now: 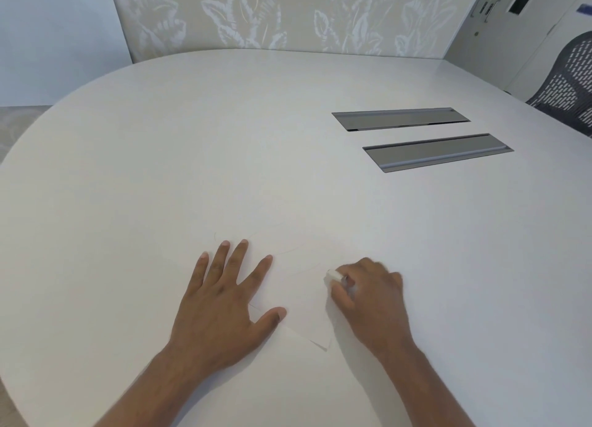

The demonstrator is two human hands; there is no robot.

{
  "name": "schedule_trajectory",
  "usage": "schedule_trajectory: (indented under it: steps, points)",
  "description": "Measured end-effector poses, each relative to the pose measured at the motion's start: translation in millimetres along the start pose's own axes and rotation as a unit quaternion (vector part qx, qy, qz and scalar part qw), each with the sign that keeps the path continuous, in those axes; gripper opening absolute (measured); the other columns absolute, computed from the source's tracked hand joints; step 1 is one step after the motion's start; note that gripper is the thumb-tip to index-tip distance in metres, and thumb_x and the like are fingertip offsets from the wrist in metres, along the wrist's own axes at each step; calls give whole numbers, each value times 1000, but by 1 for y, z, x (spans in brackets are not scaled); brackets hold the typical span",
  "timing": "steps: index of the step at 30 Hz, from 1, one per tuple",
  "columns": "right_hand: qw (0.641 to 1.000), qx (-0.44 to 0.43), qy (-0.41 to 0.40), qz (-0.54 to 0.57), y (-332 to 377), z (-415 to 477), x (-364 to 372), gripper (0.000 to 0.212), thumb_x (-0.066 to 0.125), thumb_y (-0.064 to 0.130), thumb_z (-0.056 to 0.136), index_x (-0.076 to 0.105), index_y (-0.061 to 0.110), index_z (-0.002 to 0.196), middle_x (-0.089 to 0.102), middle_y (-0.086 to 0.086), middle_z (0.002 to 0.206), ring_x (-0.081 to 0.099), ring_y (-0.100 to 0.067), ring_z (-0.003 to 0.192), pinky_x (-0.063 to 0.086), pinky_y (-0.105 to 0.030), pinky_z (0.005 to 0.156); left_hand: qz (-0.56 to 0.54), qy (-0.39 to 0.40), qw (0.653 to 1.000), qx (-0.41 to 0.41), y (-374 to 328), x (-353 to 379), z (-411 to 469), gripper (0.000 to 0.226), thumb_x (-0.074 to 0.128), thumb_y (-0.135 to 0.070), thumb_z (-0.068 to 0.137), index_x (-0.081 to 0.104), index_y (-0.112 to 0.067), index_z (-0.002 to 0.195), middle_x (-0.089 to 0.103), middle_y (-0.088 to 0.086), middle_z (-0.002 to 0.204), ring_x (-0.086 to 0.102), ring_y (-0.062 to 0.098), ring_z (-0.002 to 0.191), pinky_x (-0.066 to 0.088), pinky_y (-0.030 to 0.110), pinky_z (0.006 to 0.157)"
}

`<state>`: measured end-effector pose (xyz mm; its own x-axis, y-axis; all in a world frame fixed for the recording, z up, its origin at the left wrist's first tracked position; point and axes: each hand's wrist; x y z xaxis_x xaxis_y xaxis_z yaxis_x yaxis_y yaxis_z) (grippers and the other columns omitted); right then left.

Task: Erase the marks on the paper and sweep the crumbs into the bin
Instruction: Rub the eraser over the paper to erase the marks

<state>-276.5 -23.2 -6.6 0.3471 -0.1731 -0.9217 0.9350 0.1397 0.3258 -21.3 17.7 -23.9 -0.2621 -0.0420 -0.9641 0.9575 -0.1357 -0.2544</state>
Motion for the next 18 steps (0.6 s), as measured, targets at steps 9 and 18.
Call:
schedule_trajectory:
  steps: [9, 18]
  points:
    - [999, 33, -31, -15, -1, 1, 1, 6, 65, 35, 90, 71, 34, 87, 57, 14, 79, 58, -17, 80, 26, -34, 73, 5, -3, 1000, 2, 1, 2, 0, 85, 25, -87, 89, 18, -48, 164, 3, -1, 177, -7, 21, 164, 3, 51, 132]
    - [999, 36, -35, -7, -3, 0, 1, 11, 61, 41, 89, 70, 36, 84, 57, 15, 77, 57, -15, 78, 25, -33, 74, -1, -6, 1000, -6, 0, 2, 0, 85, 27, -88, 89, 18, -49, 164, 3, -2, 177, -7, 20, 163, 2, 49, 131]
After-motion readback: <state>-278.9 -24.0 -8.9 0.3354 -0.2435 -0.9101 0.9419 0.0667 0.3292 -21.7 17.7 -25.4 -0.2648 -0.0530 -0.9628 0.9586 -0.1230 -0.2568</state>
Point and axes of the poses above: each hand's wrist, its own z-axis towards the middle knuckle, its own x-axis out of the palm, y = z × x
